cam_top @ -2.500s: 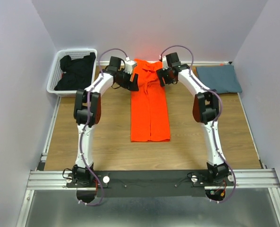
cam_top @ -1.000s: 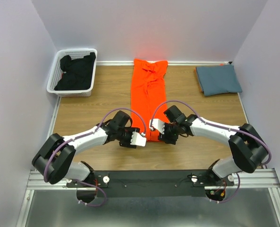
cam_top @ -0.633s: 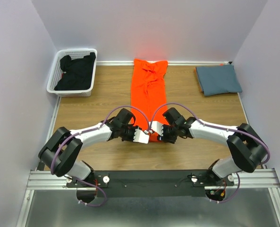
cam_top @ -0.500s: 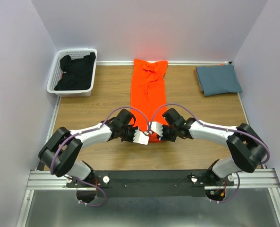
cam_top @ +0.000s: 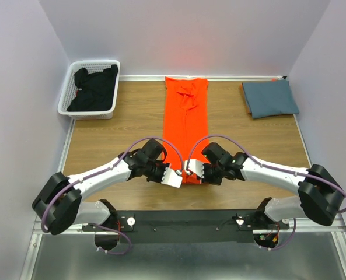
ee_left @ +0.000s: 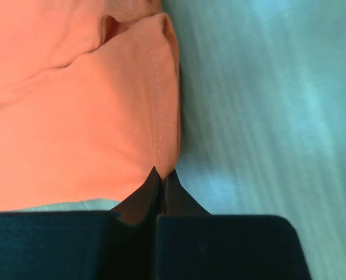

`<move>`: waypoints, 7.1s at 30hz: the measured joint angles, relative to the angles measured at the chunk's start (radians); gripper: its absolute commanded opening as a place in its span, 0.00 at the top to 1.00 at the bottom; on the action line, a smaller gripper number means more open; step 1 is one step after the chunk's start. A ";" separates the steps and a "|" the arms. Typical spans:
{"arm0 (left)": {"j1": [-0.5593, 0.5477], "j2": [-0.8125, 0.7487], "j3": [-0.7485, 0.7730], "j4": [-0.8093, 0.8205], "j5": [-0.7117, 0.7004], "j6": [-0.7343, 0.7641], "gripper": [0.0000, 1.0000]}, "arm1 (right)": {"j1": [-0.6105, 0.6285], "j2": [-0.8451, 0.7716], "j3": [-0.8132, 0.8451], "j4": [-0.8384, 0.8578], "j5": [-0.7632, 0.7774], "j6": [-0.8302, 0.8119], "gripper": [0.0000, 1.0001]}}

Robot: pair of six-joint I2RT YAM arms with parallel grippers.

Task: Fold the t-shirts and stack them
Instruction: Fold the tshirt

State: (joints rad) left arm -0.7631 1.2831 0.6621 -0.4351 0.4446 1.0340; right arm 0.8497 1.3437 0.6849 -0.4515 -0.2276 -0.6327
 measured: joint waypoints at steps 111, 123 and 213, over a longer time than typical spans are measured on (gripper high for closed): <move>0.614 1.128 1.172 0.270 0.556 -1.088 0.58 | -0.650 1.149 1.393 -0.130 -0.579 0.645 0.64; 0.599 0.788 0.647 0.447 0.605 -1.185 0.52 | -0.662 0.970 1.144 -0.095 -0.656 0.697 0.44; 0.330 0.372 0.325 0.142 0.206 0.058 0.55 | -0.431 0.418 0.488 -0.037 -0.119 -0.069 0.54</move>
State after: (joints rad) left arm -0.4332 1.6550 0.9867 -0.2935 0.6506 1.0924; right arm 0.4187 1.7618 1.1728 -0.4881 -0.3470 -0.7017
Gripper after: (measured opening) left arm 0.449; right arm 0.440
